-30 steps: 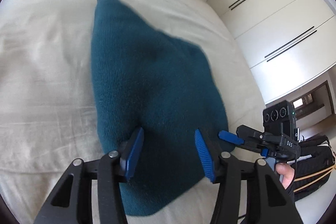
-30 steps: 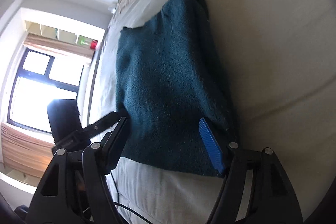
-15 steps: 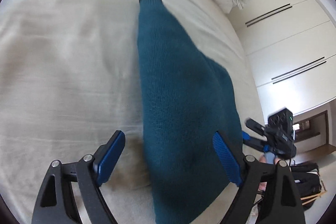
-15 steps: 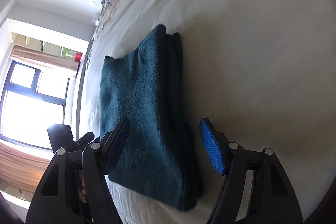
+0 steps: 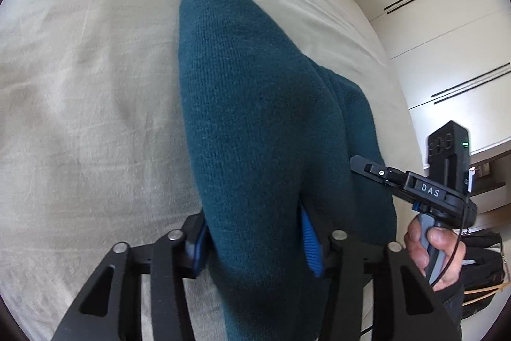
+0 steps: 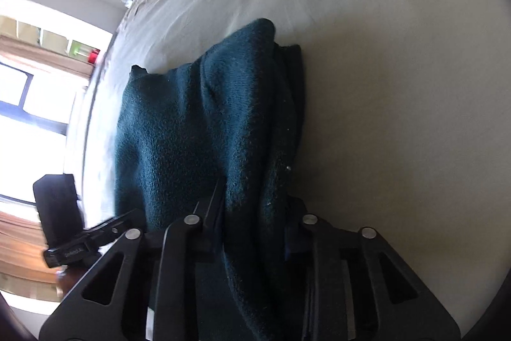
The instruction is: Fold small clothes
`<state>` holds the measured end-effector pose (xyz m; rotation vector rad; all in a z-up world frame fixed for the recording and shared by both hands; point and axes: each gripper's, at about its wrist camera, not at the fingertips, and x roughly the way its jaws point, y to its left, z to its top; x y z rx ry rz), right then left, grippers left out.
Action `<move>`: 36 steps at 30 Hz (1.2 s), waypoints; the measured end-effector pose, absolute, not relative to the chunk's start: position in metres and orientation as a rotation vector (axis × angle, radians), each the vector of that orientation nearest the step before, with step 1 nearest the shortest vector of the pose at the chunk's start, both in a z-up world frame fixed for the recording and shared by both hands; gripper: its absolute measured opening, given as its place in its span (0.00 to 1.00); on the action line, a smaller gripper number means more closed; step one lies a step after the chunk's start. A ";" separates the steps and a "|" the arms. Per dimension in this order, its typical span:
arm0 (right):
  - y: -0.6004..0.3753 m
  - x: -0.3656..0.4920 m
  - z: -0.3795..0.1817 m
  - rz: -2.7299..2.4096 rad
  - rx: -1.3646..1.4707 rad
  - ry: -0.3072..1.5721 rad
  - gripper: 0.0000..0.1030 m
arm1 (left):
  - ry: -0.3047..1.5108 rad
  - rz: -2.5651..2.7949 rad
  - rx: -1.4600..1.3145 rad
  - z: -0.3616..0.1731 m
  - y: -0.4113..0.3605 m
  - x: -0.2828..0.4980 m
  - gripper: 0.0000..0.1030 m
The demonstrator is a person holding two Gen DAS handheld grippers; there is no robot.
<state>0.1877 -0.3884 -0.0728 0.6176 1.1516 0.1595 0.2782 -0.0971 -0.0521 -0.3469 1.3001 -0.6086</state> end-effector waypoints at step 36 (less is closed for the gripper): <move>-0.202 0.021 -0.104 0.403 0.802 1.051 0.30 | 1.169 -0.547 -0.412 -0.058 0.116 0.093 0.59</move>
